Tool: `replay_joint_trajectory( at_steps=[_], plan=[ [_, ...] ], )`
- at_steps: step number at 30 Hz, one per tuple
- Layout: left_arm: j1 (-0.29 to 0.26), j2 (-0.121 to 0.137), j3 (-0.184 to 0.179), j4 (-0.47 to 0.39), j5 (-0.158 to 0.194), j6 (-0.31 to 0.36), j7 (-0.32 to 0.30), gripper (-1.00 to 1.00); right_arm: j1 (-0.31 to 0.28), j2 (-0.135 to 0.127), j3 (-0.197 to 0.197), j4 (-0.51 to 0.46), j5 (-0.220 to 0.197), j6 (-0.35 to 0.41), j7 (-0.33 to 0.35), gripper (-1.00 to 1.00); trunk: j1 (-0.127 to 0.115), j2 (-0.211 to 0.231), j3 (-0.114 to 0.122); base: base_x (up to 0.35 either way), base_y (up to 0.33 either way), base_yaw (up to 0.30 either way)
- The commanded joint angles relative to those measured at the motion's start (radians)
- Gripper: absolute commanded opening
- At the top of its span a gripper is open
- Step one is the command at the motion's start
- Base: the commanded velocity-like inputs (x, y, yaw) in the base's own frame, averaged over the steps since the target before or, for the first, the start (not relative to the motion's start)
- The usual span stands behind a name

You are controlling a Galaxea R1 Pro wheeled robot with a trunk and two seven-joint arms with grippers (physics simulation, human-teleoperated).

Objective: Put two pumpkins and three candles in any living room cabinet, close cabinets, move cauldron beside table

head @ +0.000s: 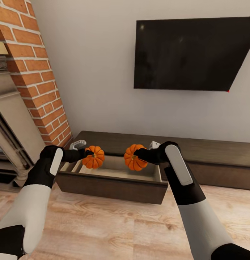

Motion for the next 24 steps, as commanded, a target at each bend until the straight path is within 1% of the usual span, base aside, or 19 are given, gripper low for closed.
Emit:
replay_joint_trajectory(
  at_steps=[1,5,8,13,24],
  plan=[
    [0.0,0.0,0.0,0.0,0.0,0.0,0.001,-1.0,0.0,0.0,0.0,0.0,-0.007,-0.001,0.0,-1.0,0.0,0.0,0.0,0.279,0.0,0.0],
    [0.0,0.0,0.0,-0.007,0.0,0.001,0.001,-1.0,0.0,0.0,-0.003,0.0,-0.052,-0.001,0.0,-1.0,0.0,0.0,0.0,0.211,0.0,-0.094],
    [0.0,0.0,0.0,-0.009,0.0,0.001,0.0,-1.0,0.0,-0.002,-0.006,0.001,-0.066,-0.001,0.001,-1.0,0.0,0.0,0.0,0.059,0.029,-0.207],
    [0.0,0.0,-0.001,-0.013,0.0,0.001,0.001,-1.0,0.0,-0.002,-0.006,0.0,-0.07,-0.001,0.001,-1.0,0.0,0.0,0.0,0.111,0.107,-0.041],
    [0.0,0.0,-0.001,-0.015,0.0,0.001,0.0,-1.0,0.0,-0.003,-0.006,0.002,-0.072,-0.001,0.001,-1.0,0.0,0.0,0.0,0.026,0.012,-0.001]
  ],
)
